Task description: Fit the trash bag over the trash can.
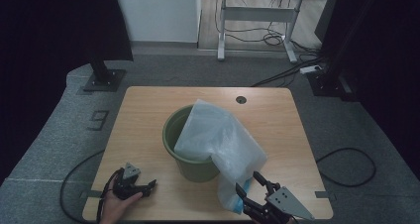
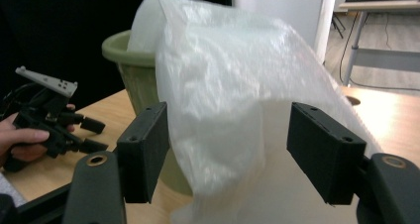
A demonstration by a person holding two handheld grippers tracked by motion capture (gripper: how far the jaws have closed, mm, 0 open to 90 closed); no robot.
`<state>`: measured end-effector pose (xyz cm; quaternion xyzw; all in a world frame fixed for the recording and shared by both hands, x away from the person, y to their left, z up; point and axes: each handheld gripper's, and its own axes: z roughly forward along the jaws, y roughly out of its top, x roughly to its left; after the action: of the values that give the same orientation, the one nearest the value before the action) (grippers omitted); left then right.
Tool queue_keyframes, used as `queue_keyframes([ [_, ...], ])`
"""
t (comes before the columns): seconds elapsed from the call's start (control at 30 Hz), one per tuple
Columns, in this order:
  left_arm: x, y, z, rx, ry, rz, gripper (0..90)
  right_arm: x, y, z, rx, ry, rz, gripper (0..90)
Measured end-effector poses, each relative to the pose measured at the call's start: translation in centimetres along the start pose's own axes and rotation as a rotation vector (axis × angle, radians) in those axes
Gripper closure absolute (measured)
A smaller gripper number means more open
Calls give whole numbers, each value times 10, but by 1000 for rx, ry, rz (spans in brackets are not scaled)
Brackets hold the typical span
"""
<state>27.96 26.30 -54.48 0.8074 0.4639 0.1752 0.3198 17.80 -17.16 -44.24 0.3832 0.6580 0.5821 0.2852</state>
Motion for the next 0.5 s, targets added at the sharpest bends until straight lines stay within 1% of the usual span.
queue_keyframes([
  [0.13, 0, 0, 0, 0, -1, -1, 173, -1, -11, -2, 17, 4, 8, 297],
  [0.23, 0, 0, 0, 0, 1, 0, 174, -1, -21, 1, 45, -5, 18, 269],
  [0.27, 0, 0, 0, 0, 0, 0, 173, -1, -23, 2, 51, -10, 22, 257],
  [0.37, 0, 0, 0, 0, 0, 0, 174, -2, -31, 7, 73, -50, 29, 213],
  [0.43, 0, 0, 0, 0, 0, -1, 174, -3, -35, 11, 83, -60, 37, 201],
  [0.5, 0, 0, 0, 1, 1, 0, 174, -3, -40, 16, 94, -60, 37, 199],
])
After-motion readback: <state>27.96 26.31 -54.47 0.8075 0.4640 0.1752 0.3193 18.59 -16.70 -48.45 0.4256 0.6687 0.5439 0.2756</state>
